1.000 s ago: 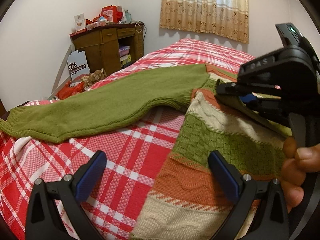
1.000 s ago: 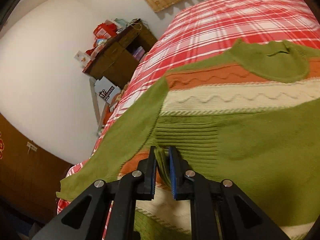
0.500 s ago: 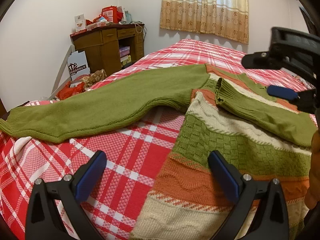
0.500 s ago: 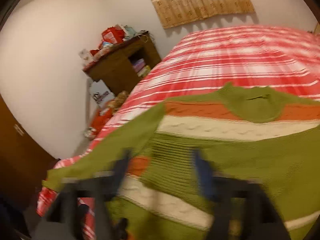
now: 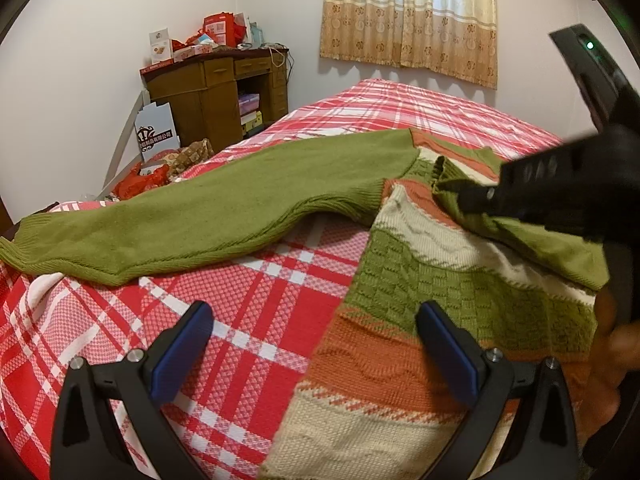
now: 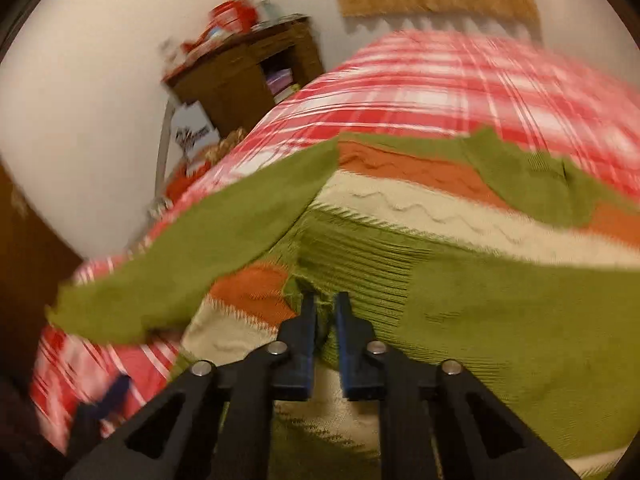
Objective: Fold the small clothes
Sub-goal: 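Fold the sleeve across the sweater body with the right gripper and release, then grasp the other green sleeve cuff with the left gripper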
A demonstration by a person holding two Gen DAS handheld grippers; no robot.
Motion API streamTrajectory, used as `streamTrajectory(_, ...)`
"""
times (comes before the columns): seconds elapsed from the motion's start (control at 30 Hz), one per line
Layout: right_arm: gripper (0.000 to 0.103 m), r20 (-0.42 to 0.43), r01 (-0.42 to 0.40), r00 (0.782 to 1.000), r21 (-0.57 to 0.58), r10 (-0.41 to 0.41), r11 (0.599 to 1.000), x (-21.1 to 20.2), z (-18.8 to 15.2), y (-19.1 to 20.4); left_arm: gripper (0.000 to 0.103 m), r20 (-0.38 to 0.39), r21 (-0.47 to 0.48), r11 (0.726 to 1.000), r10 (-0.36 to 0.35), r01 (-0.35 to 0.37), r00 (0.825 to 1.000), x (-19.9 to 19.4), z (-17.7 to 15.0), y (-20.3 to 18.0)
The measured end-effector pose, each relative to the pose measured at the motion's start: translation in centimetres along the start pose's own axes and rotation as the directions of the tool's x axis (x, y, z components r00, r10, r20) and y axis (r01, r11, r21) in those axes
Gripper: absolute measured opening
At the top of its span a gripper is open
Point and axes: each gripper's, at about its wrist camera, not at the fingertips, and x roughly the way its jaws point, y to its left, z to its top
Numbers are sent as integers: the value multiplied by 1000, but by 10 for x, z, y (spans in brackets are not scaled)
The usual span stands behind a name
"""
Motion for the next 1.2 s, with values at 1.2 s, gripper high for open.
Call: streamTrajectory(1.2, 43, 116, 434, 879, 201, -462, 878, -127, -76, -177, 103, -28, -6, 1000, -4, 4, 1000, 0, 6, 2)
